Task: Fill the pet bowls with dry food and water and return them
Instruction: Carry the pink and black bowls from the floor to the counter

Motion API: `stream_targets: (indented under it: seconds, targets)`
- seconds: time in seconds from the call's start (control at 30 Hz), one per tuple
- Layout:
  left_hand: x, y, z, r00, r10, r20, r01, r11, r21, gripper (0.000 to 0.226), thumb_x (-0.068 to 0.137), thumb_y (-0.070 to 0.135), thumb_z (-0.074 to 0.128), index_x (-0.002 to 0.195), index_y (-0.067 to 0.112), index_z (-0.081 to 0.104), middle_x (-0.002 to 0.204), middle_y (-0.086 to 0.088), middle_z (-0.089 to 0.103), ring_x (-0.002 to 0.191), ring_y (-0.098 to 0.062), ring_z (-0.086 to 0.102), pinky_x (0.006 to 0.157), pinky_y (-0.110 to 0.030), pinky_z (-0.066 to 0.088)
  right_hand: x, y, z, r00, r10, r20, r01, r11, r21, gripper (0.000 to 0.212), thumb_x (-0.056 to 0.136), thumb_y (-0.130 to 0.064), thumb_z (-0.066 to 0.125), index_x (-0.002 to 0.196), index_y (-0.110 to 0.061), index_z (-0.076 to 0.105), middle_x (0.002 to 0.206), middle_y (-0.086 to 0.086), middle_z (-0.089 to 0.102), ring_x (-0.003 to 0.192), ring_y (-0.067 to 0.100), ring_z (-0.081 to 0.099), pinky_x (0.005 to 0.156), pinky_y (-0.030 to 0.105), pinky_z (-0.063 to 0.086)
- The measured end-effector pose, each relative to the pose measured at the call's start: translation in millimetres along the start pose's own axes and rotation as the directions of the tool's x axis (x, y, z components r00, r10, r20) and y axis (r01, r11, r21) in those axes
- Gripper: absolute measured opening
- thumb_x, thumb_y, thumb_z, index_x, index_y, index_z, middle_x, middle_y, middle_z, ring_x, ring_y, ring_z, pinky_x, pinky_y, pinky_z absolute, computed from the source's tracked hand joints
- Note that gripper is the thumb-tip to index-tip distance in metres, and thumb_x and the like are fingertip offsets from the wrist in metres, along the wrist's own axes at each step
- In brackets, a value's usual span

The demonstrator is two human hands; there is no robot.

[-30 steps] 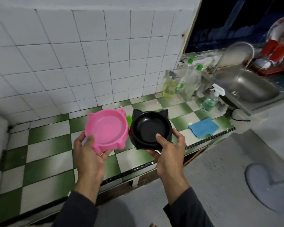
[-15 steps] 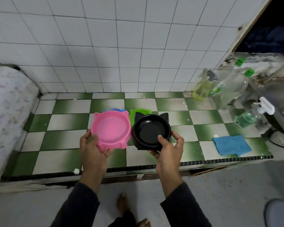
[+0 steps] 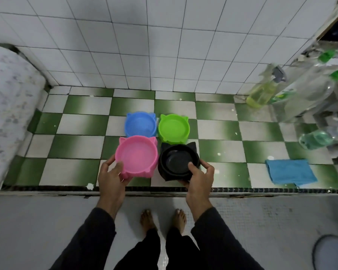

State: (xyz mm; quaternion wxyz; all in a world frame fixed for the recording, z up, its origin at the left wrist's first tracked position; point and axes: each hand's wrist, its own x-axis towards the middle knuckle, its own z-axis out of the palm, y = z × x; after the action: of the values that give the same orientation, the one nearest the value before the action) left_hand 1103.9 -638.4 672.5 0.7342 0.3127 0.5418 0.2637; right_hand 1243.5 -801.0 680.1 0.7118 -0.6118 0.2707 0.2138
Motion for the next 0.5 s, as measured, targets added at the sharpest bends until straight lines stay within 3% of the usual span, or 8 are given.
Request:
stream_targets:
  seconds: [0.07, 0.17, 0.27, 0.4, 0.5]
  targets:
    - [4.7, -9.9, -6.7, 1.0, -0.014, -0.025, 0.015, 0.999, 0.029, 0.036, 0.101, 0.004, 0.061, 0.134, 0.019, 0.059, 0.133, -0.019, 0.061, 0.103, -0.037, 0.064, 0.073, -0.041, 0.06, 10.7, 6.7, -2.6, 1.0, -0.011, -0.005, 0.01, 0.998, -0.061, 0.035, 0.085, -0.008, 0.075, 0.11, -0.027, 0.059, 0.115, 0.013, 0.068, 0.104, 0.03, 0.07, 0.088, 0.058, 0.058]
    - [12.7, -22.5, -11.3, 0.999, -0.023, -0.044, 0.024, 0.999, 0.024, 0.038, 0.1, 0.005, 0.064, 0.135, 0.019, 0.059, 0.134, -0.017, 0.062, 0.106, -0.035, 0.067, 0.071, -0.039, 0.06, 24.7, 14.4, -4.3, 1.0, -0.023, -0.007, 0.022, 0.994, -0.111, 0.036, 0.085, -0.007, 0.076, 0.109, -0.026, 0.059, 0.115, 0.013, 0.068, 0.103, 0.027, 0.07, 0.094, 0.055, 0.057]
    - [19.3, -34.3, -9.9, 0.997, -0.021, -0.077, 0.024, 0.999, 0.04, 0.038, 0.099, 0.003, 0.064, 0.133, 0.019, 0.06, 0.135, -0.016, 0.06, 0.11, -0.036, 0.069, 0.068, -0.036, 0.062, 37.4, 20.2, -6.4, 0.999, -0.034, -0.012, 0.032, 0.989, -0.147, 0.038, 0.084, -0.005, 0.076, 0.107, -0.028, 0.058, 0.119, 0.011, 0.066, 0.103, 0.02, 0.068, 0.096, 0.043, 0.057]
    - [28.3, -41.9, -10.1, 0.996, -0.04, -0.086, 0.043, 0.998, 0.043, 0.041, 0.098, -0.002, 0.064, 0.133, 0.02, 0.06, 0.138, -0.019, 0.056, 0.113, -0.039, 0.066, 0.064, -0.032, 0.062, 47.5, 28.0, -4.4, 1.0, -0.015, -0.01, 0.013, 0.987, -0.159, 0.044, 0.083, -0.004, 0.076, 0.111, -0.031, 0.056, 0.117, 0.008, 0.065, 0.105, 0.021, 0.068, 0.095, 0.039, 0.057]
    - [36.2, -44.5, -11.3, 0.995, -0.054, -0.079, 0.058, 0.997, 0.052, 0.046, 0.097, -0.003, 0.063, 0.137, 0.02, 0.058, 0.14, -0.018, 0.053, 0.113, -0.038, 0.067, 0.074, -0.041, 0.065, 50.7, 31.8, 0.6, 1.0, -0.001, -0.001, 0.001, 0.983, -0.185, 0.047, 0.084, -0.005, 0.076, 0.117, -0.031, 0.054, 0.121, 0.008, 0.064, 0.108, 0.022, 0.066, 0.099, 0.04, 0.055]
